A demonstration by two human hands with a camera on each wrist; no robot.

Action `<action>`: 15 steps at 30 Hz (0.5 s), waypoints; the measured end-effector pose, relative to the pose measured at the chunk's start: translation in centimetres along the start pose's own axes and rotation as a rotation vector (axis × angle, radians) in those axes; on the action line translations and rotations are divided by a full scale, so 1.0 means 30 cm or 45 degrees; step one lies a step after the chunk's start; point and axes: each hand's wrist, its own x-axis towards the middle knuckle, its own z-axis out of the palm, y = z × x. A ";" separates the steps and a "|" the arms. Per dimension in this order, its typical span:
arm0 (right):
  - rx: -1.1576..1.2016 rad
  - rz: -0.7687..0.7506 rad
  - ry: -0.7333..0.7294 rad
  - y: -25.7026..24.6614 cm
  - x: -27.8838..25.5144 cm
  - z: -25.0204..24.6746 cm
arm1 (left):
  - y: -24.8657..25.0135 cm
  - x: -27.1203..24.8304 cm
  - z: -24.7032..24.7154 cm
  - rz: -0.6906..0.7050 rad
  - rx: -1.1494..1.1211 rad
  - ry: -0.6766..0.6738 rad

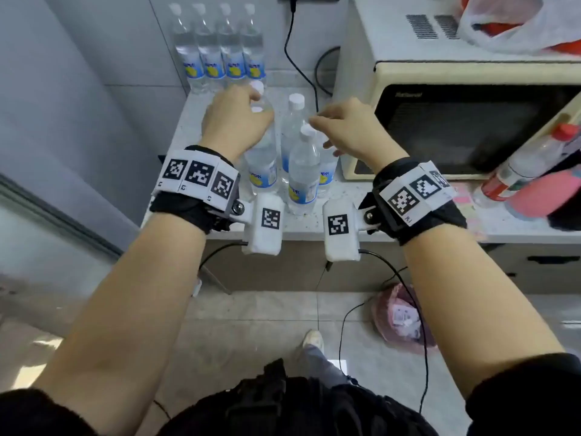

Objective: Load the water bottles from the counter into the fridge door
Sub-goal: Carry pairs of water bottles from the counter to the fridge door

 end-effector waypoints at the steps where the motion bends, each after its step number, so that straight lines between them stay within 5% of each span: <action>1: 0.018 0.019 -0.020 0.005 0.018 -0.002 | 0.002 0.012 0.004 -0.035 0.010 -0.030; 15: 0.253 0.067 -0.190 0.117 0.194 0.069 | -0.113 0.148 0.155 -0.365 -0.284 0.074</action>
